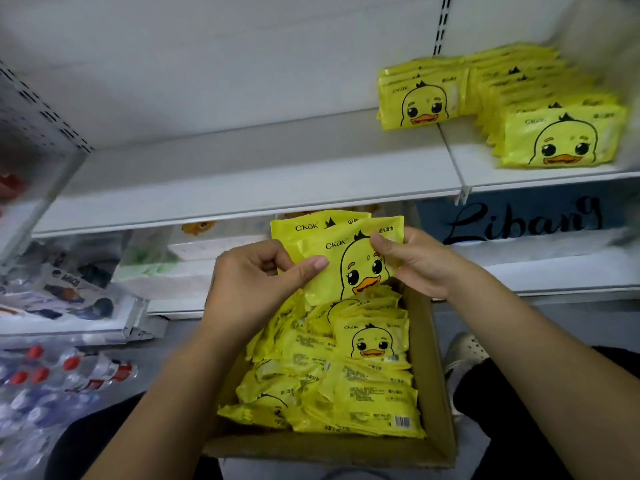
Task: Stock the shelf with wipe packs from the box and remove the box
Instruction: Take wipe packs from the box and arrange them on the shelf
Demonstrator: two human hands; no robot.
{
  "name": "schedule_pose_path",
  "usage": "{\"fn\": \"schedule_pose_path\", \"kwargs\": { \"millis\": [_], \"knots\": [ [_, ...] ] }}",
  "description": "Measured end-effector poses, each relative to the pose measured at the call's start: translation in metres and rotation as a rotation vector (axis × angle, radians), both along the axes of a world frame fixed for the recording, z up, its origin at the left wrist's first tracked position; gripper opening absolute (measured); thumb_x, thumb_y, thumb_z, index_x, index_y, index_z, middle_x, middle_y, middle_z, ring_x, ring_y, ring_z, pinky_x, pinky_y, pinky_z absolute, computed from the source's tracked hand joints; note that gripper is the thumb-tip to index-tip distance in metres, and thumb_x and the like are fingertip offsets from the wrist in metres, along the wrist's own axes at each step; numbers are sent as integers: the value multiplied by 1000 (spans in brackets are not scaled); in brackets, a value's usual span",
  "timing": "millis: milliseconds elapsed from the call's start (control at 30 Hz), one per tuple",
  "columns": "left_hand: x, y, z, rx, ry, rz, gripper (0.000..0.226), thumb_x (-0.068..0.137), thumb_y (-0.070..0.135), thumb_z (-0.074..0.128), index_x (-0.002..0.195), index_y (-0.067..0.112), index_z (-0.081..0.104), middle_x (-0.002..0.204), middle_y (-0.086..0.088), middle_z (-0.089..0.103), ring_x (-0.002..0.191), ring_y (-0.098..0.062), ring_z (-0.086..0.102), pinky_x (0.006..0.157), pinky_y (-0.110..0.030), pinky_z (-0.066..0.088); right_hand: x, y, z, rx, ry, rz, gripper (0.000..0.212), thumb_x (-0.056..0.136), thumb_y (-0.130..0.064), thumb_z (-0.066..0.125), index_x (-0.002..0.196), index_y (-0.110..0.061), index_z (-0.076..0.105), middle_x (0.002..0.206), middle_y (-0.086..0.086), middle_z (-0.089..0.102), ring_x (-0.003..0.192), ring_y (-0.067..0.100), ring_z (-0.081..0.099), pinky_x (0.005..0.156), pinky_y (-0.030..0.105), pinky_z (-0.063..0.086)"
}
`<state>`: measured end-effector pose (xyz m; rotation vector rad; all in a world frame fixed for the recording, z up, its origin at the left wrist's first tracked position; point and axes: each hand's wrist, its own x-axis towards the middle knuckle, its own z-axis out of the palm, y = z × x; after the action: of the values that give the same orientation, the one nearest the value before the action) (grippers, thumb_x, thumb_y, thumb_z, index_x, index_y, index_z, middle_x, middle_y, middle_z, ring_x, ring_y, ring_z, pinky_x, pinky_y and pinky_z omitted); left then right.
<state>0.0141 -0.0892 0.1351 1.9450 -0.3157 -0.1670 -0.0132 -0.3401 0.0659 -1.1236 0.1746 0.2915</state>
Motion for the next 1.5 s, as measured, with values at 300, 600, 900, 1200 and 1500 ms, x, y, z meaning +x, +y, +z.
{"fn": "schedule_pose_path", "kwargs": {
  "millis": [300,600,900,1200,1500],
  "knots": [
    [41,-70,14,-64,101,-29,48,80,51,71,108,23,45,66,7,60,55,-8,52,58,-25,49,20,-54,19,-247,-116,-305,49,68,-32,79,111,-8,71,104,5,78,99,19,74,88,34,57],
    [106,-148,4,-89,233,-102,40,105,39,47,96,14,77,93,-11,78,81,-21,71,84,-40,59,21,-113,27,-566,-192,-459,17,78,-20,82,94,-22,75,87,-10,78,83,6,74,70,13,54],
    [167,-223,-7,-398,269,-47,34,109,32,42,100,14,69,88,-3,77,76,-15,72,80,-36,61,38,-143,18,-458,-157,-829,15,82,-21,80,94,-25,74,85,-15,77,80,-2,72,64,7,50],
    [216,-296,-34,-519,340,2,35,111,29,39,115,9,67,112,-6,76,97,-15,75,89,-32,58,52,-165,6,-501,-69,-1019,15,79,-35,82,87,-26,72,83,-13,76,80,4,71,68,18,53],
    [240,-306,-39,8,-35,152,29,93,46,69,74,24,69,62,13,58,59,-8,51,67,-26,41,62,-160,0,-501,-139,-970,14,82,-28,80,94,-30,74,90,-15,77,87,1,72,72,13,55]
  ]
}}
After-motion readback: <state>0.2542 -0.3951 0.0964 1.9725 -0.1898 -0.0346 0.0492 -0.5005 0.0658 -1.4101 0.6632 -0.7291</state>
